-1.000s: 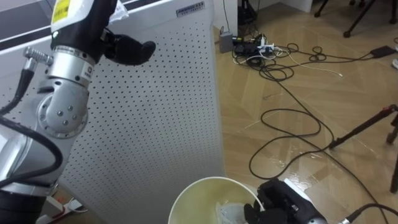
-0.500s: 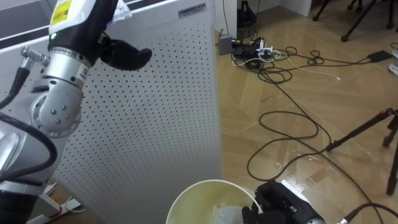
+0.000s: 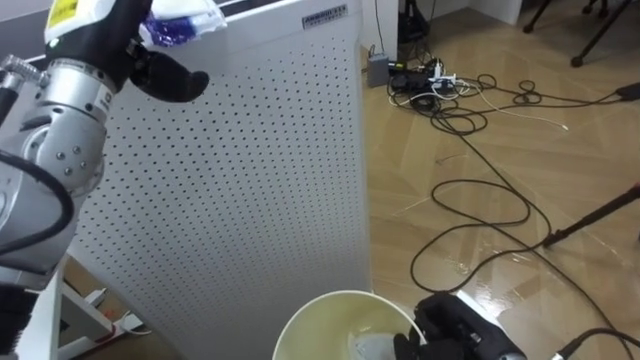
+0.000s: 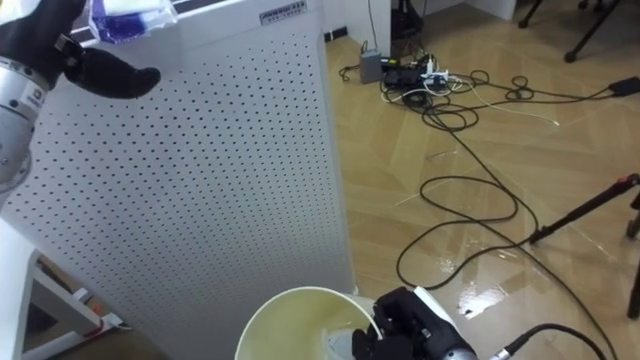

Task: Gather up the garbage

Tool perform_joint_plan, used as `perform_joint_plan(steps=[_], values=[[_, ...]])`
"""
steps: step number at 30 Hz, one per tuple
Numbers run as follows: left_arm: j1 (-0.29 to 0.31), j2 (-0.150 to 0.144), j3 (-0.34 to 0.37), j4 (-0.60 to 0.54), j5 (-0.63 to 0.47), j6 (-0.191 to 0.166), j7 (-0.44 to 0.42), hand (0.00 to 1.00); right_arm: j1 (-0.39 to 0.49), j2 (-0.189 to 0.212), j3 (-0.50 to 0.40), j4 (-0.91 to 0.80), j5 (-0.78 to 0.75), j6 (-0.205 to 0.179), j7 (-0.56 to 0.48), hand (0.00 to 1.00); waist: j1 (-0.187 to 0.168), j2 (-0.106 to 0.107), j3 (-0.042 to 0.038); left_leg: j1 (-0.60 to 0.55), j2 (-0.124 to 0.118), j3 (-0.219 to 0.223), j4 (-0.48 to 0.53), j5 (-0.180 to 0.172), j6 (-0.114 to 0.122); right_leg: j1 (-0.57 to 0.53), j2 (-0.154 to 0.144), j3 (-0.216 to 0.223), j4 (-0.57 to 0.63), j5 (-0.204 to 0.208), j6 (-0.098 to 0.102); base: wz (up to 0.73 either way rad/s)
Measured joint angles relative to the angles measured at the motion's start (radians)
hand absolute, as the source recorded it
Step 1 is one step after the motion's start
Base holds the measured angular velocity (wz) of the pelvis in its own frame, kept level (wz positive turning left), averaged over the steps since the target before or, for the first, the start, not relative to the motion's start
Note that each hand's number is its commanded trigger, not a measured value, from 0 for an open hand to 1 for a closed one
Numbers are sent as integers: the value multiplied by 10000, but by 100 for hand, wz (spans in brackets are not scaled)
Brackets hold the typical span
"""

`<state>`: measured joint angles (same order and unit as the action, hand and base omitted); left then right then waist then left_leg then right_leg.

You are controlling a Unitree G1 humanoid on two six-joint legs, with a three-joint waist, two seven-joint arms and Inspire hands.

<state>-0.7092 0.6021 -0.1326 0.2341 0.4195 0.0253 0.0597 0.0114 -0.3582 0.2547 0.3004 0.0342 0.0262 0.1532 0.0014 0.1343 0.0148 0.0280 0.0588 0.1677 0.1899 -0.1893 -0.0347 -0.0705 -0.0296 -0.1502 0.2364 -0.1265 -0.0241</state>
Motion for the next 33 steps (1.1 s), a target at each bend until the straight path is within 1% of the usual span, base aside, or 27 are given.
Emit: perform_joint_plan(steps=[2,4,6,8,12,17,20,27,33], values=[[0,3,0,37,-177,71,-102,0,1,-2,0,21,2,0,-19,100,21,26,10,4,1,4,-2,0,0,-2,0,3,5,0,0,0],[-4,7,0,37,-275,124,-149,0,1,-2,0,35,1,0,-62,100,18,48,2,4,2,34,3,0,0,-3,-3,6,9,0,0,0],[-65,32,0,42,-354,211,-297,0,1,-23,-2,36,0,2,-112,100,24,113,-2,5,11,224,20,0,0,-3,-16,28,12,0,1,0],[-79,79,0,44,-354,246,-324,0,1,-43,-4,36,0,16,-112,100,24,181,-5,5,3,238,45,0,0,-3,-26,47,15,1,3,0],[-139,81,1,43,-349,448,-353,0,4,-46,-8,36,-1,169,-102,100,22,283,-22,0,5,258,75,0,0,-13,-17,86,16,0,4,-1],[-302,81,0,78,-346,607,-494,0,42,-97,-13,50,-22,203,-114,100,8,296,-31,4,6,285,71,0,0,-23,-14,114,15,-1,4,0],[-362,81,0,151,-335,611,-534,0,94,-102,-14,73,-23,206,-103,100,-4,295,-31,13,4,278,70,0,0,-21,-14,121,16,-1,4,0],[-362,80,-1,330,-222,612,-922,0,122,-97,-19,74,-23,378,-81,100,-14,281,-21,10,-3,253,68,-1,1,-24,-16,131,19,-2,7,0],[-362,80,-1,330,-152,611,-1141,0,122,-90,-19,74,-16,385,-69,100,5,260,-7,9,-3,252,68,0,1,-29,-12,138,19,-7,13,0]])
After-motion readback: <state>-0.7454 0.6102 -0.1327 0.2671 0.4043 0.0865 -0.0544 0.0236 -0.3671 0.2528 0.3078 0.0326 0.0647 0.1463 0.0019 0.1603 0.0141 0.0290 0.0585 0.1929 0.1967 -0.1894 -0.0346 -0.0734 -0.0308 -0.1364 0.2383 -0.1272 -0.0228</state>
